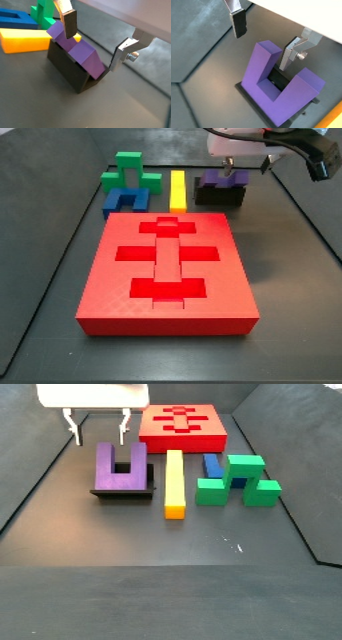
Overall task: Pick up the purple object. Move up. Place the purple object on the fixture. Regrasp the purple object. Move to above the board. Insert the purple object.
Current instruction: Regrasp the purple object.
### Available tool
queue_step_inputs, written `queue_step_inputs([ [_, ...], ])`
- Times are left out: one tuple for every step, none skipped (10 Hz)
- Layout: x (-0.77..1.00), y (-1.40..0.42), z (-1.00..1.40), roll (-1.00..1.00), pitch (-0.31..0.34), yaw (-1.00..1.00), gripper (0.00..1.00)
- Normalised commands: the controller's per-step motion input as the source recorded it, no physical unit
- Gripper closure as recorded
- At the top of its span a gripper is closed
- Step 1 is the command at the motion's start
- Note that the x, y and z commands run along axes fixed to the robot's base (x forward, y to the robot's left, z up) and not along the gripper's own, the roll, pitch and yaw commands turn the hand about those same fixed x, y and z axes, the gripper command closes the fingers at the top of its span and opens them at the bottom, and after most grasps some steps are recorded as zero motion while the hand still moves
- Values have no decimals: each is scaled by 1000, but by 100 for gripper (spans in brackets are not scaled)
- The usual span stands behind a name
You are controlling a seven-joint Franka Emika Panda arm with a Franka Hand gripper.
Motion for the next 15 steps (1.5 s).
queue_step_inputs([
  [140,-111,-66,1000,0,57,0],
  [100,-131,-74,1000,31,63,0],
  [91,-129,-83,1000,54,63,0],
  [111,-111,-91,1000,111,57,0],
  [126,-89,-89,1000,140,60,0],
  [151,-83,-77,1000,191,43,0],
  [146,-69,-217,860,280,26,0],
  [0,0,0,0,9,0,0],
  [0,0,-46,0,0,0,0],
  [114,20,-394,129,63,-31,0],
  [63,71,-409,91,120,0,0],
  [23,74,-354,74,149,0,0],
  [20,23,-126,0,129,0,0],
  [54,94,0,-114,226,-17,0],
  [63,120,0,-123,154,0,0],
])
